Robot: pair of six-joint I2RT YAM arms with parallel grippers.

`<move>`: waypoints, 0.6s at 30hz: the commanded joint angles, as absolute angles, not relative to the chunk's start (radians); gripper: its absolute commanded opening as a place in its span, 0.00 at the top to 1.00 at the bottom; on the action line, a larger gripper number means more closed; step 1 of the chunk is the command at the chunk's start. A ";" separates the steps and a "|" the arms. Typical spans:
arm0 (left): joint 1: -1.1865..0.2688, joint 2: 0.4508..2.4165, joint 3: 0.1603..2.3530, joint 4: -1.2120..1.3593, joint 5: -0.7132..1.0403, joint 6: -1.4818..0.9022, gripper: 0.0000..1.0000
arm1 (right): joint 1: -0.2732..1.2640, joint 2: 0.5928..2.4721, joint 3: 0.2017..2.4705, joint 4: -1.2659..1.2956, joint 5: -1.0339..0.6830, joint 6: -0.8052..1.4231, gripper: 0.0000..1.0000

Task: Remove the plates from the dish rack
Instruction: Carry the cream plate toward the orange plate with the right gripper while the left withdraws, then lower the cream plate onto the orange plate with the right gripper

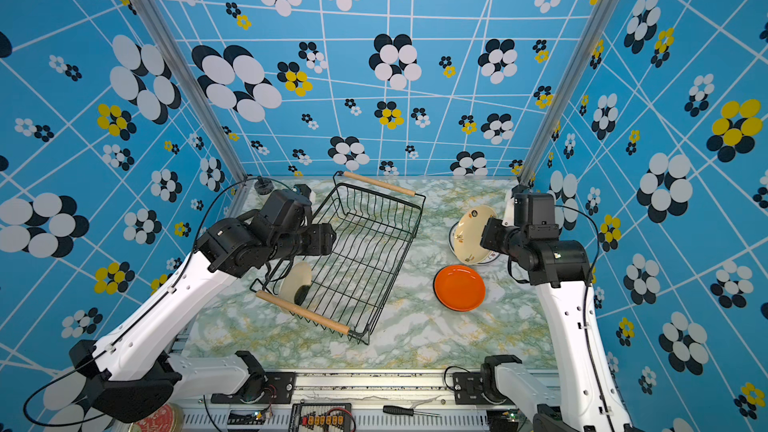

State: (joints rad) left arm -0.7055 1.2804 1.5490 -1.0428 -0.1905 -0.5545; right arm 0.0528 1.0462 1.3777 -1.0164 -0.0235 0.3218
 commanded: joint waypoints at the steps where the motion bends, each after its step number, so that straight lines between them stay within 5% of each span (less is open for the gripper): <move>1: -0.696 1.273 1.525 -1.124 -0.260 -0.506 0.23 | 0.040 1.005 1.328 -1.075 0.095 0.295 1.00; 18: -0.691 1.214 1.433 -1.148 -0.279 -0.516 0.24 | 0.006 0.925 1.020 -1.022 -0.050 0.399 1.00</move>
State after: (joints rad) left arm -0.6994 1.2350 1.4582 -1.1339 -0.2626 -0.5270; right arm 0.0139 0.9352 1.0477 -1.0554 -0.0029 0.3653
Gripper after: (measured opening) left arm 0.762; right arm 0.113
